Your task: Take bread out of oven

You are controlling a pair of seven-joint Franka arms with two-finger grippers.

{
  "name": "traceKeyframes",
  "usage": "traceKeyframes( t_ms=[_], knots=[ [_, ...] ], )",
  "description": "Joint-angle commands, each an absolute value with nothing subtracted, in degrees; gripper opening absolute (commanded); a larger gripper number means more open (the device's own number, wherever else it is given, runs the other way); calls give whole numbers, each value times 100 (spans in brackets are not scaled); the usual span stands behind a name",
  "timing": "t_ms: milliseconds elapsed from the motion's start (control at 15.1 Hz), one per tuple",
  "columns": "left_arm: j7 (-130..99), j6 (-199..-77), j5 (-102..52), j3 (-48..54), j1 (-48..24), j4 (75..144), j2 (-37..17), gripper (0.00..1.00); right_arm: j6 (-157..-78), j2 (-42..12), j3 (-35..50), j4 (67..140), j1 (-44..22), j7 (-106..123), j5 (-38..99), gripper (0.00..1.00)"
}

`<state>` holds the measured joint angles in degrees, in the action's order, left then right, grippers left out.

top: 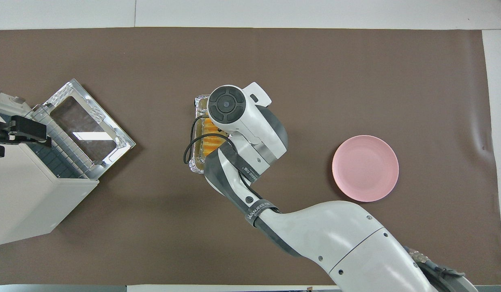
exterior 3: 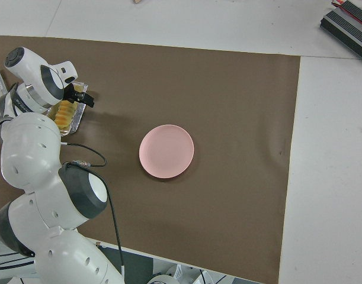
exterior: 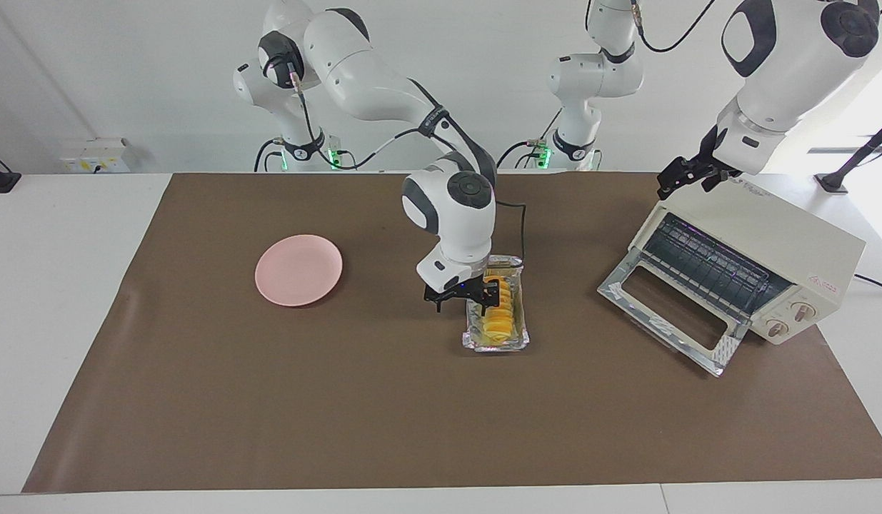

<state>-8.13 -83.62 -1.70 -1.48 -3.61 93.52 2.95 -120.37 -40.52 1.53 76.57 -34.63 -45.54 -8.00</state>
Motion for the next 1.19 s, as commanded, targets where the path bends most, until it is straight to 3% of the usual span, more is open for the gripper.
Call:
traceKeyframes(
  t_ms=[0, 66, 664, 929, 1128],
  knots=[
    [-755, -8612, -211, -61, -281, 9649, 448, 100, -12190, -4052, 158, 7690, -3428, -4597, -905, 29],
    [-765, -8639, -211, -62, -281, 9616, 431, 100, -12208, -4060, 158, 7690, -3428, -4605, -879, 0],
    [-791, -8596, -211, -62, -281, 9624, 439, 100, -12043, -3973, 176, 7638, -3253, -4439, -800, 0],
    [-791, -8596, -211, -70, -281, 9624, 439, 100, -10795, -3920, 211, 6725, -2384, -3176, -133, 0],
    [-791, -8596, -211, -62, -281, 9624, 439, 100, -10740, -3937, 202, 6680, -1768, -2350, -123, 0]
  ],
)
